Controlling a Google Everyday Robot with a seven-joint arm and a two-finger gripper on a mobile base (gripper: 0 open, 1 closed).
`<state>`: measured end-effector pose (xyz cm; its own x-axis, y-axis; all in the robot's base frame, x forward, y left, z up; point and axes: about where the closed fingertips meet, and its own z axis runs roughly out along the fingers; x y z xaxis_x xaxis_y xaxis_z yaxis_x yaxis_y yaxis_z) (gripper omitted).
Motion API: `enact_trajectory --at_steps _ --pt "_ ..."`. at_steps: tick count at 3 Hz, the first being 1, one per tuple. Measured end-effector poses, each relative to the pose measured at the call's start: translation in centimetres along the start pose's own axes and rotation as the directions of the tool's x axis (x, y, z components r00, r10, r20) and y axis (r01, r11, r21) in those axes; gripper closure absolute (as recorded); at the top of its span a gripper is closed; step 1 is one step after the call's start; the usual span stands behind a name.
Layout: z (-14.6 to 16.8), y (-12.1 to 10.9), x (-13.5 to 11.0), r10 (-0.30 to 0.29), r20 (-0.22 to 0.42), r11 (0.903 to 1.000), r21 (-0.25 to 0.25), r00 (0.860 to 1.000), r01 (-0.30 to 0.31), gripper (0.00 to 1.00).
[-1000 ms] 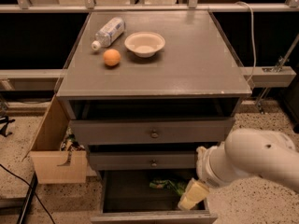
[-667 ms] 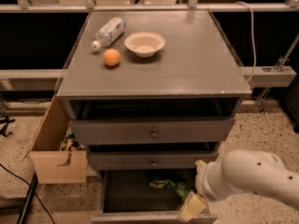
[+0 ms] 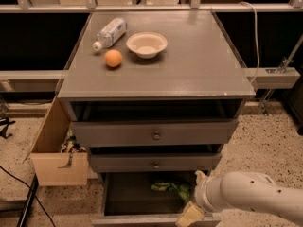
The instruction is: Pick green rice chip bag from bottom drawer and place on counter
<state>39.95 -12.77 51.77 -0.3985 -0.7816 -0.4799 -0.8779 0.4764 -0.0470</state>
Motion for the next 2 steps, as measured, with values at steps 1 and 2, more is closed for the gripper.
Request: enact_trajectory --at_steps 1,2 --pt "-0.2 0.1 0.0 -0.002 -0.006 1.0 -0.005 1.0 0.002 0.0" --pt "1.1 -0.4 0.6 -0.012 -0.006 0.9998 0.017 1.0 0.013 0.0"
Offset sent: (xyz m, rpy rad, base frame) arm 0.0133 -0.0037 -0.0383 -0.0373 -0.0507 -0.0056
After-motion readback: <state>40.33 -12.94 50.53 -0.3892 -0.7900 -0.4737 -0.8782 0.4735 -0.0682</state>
